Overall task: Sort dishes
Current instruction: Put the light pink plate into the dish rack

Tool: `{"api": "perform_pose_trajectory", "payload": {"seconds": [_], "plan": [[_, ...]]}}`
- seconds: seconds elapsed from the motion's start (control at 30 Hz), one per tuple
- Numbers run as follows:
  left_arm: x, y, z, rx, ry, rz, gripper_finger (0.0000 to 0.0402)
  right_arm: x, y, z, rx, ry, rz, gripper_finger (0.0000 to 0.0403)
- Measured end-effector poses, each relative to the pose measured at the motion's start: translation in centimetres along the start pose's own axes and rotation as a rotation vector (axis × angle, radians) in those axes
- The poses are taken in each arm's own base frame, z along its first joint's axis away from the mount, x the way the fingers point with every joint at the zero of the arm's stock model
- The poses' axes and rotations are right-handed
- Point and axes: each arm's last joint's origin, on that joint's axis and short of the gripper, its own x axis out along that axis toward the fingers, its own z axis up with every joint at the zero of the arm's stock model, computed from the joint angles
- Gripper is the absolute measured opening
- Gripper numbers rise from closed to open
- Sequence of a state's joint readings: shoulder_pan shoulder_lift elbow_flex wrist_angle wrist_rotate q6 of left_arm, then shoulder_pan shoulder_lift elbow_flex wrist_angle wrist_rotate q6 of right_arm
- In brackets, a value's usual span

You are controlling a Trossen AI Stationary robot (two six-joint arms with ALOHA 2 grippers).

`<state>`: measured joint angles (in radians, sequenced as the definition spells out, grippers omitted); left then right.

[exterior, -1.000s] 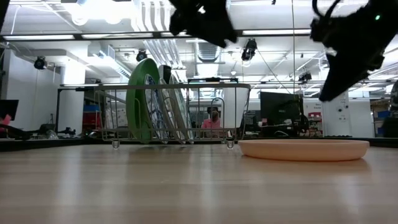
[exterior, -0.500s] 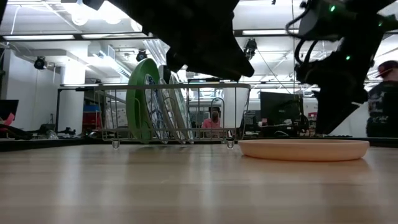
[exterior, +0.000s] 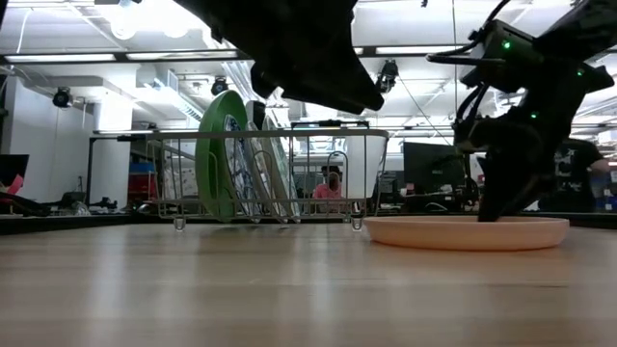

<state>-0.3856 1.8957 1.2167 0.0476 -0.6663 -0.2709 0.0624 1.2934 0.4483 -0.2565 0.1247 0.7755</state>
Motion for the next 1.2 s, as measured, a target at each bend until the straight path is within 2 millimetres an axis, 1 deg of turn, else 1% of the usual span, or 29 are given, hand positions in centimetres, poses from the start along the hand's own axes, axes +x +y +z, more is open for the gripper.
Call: {"api": "perform_pose_trajectory", "payload": {"seconds": [0.13,0.2,0.3,0.33,0.4,0.5,0.57,0.63,0.73,0.8,0.87,0.93,0.97,1.03,1.1,1.13,1.2], "plan": [[-0.3,0.2,0.3,-0.004,-0.019,0.053,0.0153,0.3,-0.3,-0.3,-0.026,-0.013,0.005,0.0114],[-0.6,0.4,0.7,-0.018,-0.041,0.089,0.0153,0.4,-0.4,-0.4,-0.026,-0.027,0.005,0.0080],[-1.7,0.7,1.6,-0.038,-0.085,0.155,0.0153,0.5,-0.6,-0.5,-0.020,-0.051,-0.016,0.0020],[-2.3,0.9,2.0,-0.045,-0.103,0.179,0.0153,0.5,-0.6,-0.4,-0.019,-0.061,-0.020,0.0011],[-3.8,1.2,3.0,-0.064,-0.145,0.226,0.0153,0.5,-0.6,-0.4,-0.030,-0.066,-0.023,0.0008],[-6.9,1.9,4.5,-0.066,-0.195,0.302,0.0153,-0.4,0.2,0.4,-0.071,-0.099,0.012,0.0003],[-9.3,2.5,5.3,-0.055,-0.220,0.353,0.0153,-1.8,1.2,1.5,-0.130,-0.141,0.061,0.0002],[-11.8,3.3,6.0,-0.039,-0.239,0.384,0.0153,-3.9,2.5,2.7,-0.241,-0.185,0.121,0.0002],[-15.2,4.6,6.6,-0.020,-0.262,0.419,0.0153,-8.3,4.5,4.7,-0.436,-0.294,0.206,0.0001],[-17.0,5.6,6.9,-0.007,-0.272,0.433,0.0153,-11.8,5.6,6.2,-0.627,-0.438,0.209,0.0001],[-18.5,6.6,7.1,0.011,-0.272,0.436,0.0153,-14.9,6.4,7.7,-0.897,-0.629,0.099,0.0001],[-19.3,7.6,7.2,0.028,-0.265,0.441,0.0153,-17.0,7.1,9.4,-1.139,-0.803,-0.062,0.0001],[-19.6,8.0,7.1,0.042,-0.258,0.444,0.0153,-18.0,7.5,10.5,-1.226,-0.885,-0.129,0.0000],[-20.0,8.6,7.0,0.056,-0.251,0.456,0.0153,-19.8,7.8,12.8,-1.379,-1.020,-0.270,0.0000],[-20.1,8.9,6.9,0.068,-0.251,0.480,0.0153,-21.1,7.5,15.3,-1.490,-1.103,-0.405,0.0000],[-20.1,8.9,6.8,0.074,-0.249,0.487,0.0153,-21.5,7.2,16.6,-1.539,-1.132,-0.430,0.0000],[-20.1,8.9,6.5,0.082,-0.247,0.490,0.0153,-21.5,6.2,19.2,-1.648,-1.167,-0.384,0.0000]]}}
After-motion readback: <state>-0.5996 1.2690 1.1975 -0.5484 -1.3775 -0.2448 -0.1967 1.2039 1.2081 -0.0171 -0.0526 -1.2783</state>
